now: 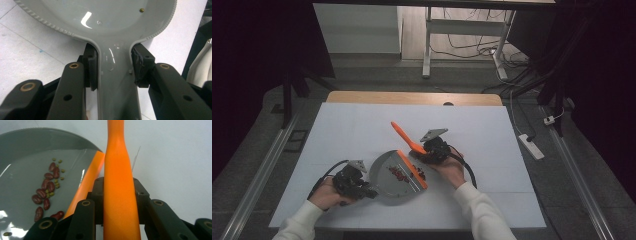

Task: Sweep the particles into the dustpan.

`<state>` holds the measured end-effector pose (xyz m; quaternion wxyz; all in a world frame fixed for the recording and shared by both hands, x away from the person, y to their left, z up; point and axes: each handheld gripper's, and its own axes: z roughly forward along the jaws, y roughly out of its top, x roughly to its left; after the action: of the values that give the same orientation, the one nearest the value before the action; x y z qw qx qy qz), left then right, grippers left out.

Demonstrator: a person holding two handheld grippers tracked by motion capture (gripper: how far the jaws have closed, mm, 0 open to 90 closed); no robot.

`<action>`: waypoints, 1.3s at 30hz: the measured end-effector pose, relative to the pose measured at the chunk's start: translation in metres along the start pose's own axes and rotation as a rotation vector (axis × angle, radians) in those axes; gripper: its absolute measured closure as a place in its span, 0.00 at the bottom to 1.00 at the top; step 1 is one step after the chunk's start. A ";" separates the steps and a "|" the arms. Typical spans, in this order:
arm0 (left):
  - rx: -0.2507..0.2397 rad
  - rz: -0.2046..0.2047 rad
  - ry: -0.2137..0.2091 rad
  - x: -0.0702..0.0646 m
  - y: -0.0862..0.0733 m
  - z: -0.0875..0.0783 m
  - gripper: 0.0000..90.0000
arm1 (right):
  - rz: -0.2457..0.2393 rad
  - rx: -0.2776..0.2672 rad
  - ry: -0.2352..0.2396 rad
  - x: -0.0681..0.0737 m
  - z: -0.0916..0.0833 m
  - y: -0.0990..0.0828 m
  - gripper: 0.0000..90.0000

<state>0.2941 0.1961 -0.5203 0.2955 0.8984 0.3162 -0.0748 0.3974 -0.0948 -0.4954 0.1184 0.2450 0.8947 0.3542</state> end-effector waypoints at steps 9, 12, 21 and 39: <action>0.002 0.001 0.000 0.000 0.000 0.000 0.68 | -0.021 -0.005 0.048 0.013 0.003 0.003 0.78; 0.005 0.001 0.000 0.000 0.000 0.001 0.68 | -0.042 -0.002 0.044 0.020 0.005 0.005 0.78; 0.006 0.002 0.000 0.000 0.000 0.001 0.68 | -0.033 -0.037 0.138 0.030 0.004 0.010 0.78; 0.006 0.001 0.000 -0.001 0.000 0.000 0.68 | 0.001 -0.088 0.012 0.009 -0.022 0.006 0.78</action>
<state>0.2930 0.1960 -0.5199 0.2930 0.8994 0.3155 -0.0755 0.3835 -0.0992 -0.4758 0.1237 0.2377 0.8788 0.3949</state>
